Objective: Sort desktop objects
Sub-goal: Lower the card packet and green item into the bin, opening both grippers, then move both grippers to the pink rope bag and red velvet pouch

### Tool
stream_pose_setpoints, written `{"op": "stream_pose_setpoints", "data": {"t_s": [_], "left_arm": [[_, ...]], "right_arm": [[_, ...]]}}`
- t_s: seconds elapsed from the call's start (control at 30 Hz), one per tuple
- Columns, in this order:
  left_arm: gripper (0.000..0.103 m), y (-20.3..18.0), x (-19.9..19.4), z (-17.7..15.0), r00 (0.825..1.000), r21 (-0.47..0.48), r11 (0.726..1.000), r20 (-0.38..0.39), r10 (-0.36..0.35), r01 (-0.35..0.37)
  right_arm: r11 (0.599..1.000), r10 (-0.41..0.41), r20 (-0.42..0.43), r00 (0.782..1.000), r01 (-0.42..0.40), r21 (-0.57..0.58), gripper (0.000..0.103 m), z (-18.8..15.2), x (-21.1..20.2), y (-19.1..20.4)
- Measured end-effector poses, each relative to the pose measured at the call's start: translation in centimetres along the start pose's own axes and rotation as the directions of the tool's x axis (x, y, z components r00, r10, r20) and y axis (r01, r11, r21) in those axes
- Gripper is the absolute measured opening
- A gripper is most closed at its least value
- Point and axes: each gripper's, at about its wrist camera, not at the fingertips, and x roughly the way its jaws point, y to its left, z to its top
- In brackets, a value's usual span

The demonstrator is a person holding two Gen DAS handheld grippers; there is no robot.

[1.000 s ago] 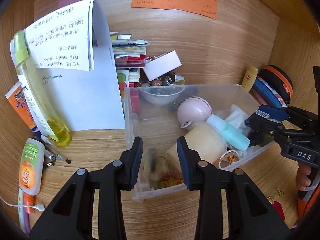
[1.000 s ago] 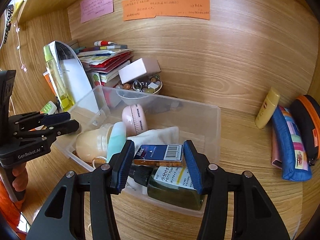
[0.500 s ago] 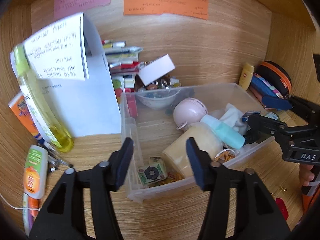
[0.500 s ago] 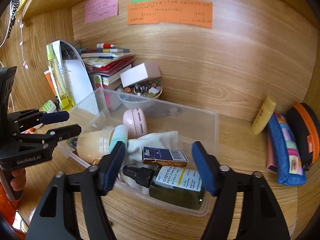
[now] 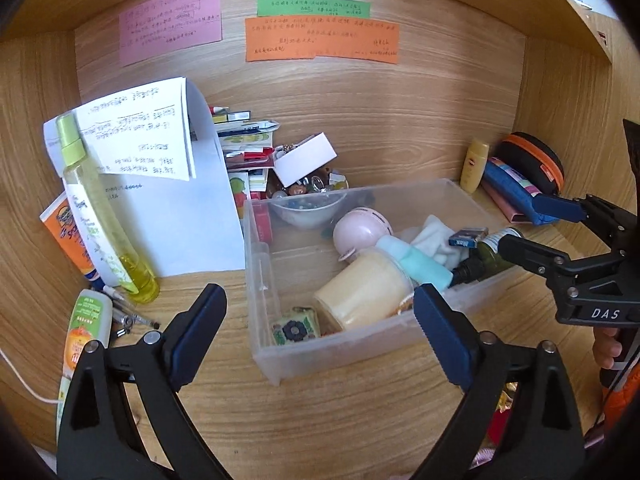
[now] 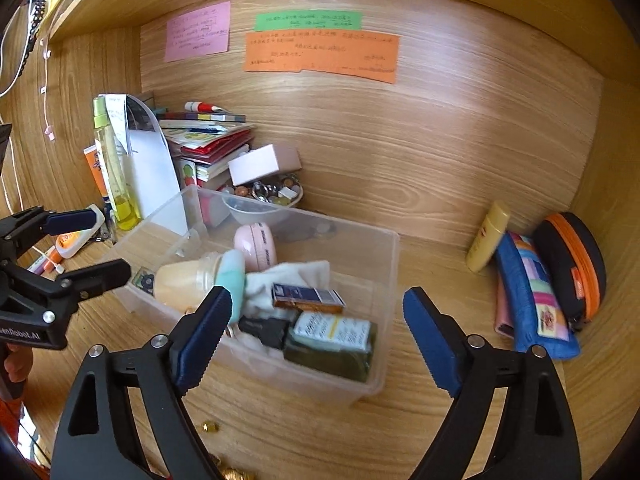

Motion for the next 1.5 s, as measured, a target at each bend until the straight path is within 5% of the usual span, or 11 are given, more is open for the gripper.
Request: {"op": "stream_pose_setpoints", "data": {"t_s": [0.3, 0.7, 0.97, 1.23, 1.5], "left_arm": [[0.096, -1.2, -2.4, -2.2, 1.0, 0.031, 0.999, -0.016, 0.024, -0.024], [0.096, -3.2, -3.7, -7.0, 0.991, 0.009, 0.999, -0.128, -0.032, 0.034], [0.096, -5.4, -4.9, -11.0, 0.983, 0.121, 0.992, -0.183, -0.014, 0.037], [0.103, -1.2, -5.5, -13.0, 0.975, 0.065, 0.997, -0.214, 0.05, -0.037], [0.103, 3.2, -3.3, -11.2, 0.964, 0.049, 0.985, -0.202, 0.175, -0.168]], "right_arm": [[0.999, -0.036, -0.002, 0.999, 0.036, -0.02, 0.089, -2.7, -2.7, -0.2], [0.999, 0.039, -0.05, 0.998, -0.039, -0.003, 0.096, -6.9, -4.0, 1.6], [0.998, 0.052, -0.106, 0.993, -0.054, -0.02, 0.096, -9.6, -3.9, 2.7], [0.998, 0.058, -0.128, 0.99, -0.061, -0.025, 0.096, -10.6, -3.9, 3.3], [0.997, 0.078, -0.138, 0.987, -0.079, -0.002, 0.096, -10.8, -3.6, 3.5]]}}
